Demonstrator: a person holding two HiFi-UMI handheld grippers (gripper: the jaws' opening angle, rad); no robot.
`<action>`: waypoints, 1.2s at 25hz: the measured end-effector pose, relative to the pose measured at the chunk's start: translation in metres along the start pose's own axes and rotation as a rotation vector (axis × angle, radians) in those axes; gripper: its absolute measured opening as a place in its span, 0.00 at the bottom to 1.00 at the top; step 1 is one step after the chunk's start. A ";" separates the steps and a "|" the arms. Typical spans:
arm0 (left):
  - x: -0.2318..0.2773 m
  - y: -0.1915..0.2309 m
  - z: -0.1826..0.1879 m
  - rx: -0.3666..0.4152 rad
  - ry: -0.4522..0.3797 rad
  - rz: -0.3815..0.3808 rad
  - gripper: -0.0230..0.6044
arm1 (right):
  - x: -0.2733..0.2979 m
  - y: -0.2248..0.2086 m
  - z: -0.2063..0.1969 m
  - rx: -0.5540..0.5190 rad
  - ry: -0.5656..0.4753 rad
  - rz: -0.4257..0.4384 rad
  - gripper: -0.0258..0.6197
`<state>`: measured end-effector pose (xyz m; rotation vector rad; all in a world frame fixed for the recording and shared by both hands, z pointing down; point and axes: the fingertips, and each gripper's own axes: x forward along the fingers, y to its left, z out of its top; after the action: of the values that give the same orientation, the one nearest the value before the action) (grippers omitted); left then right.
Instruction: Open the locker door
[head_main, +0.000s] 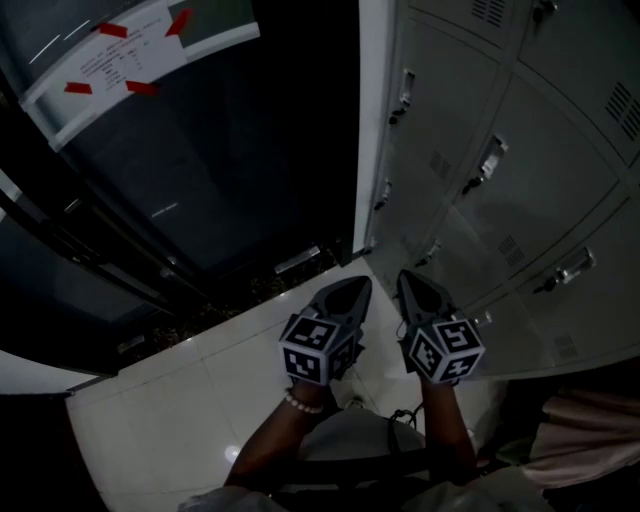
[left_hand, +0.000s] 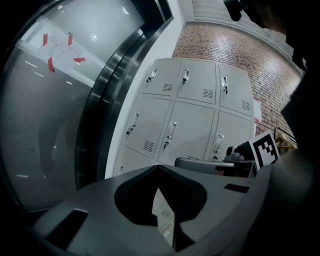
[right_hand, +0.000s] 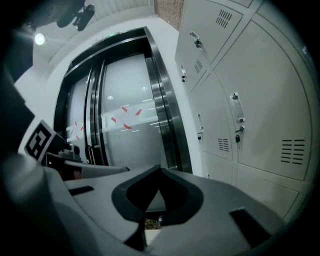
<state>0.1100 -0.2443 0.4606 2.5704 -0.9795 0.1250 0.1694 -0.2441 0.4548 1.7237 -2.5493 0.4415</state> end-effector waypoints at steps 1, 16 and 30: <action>0.007 0.009 0.005 0.002 0.000 -0.008 0.02 | 0.011 -0.004 0.003 -0.001 -0.005 -0.010 0.05; 0.143 0.144 0.095 0.005 0.019 -0.128 0.02 | 0.192 -0.082 0.064 -0.008 -0.038 -0.164 0.09; 0.220 0.207 0.141 0.024 0.051 -0.254 0.02 | 0.312 -0.201 0.182 -0.095 -0.193 -0.480 0.28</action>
<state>0.1324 -0.5768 0.4446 2.6733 -0.6302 0.1324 0.2570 -0.6414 0.3806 2.3368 -2.1040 0.1314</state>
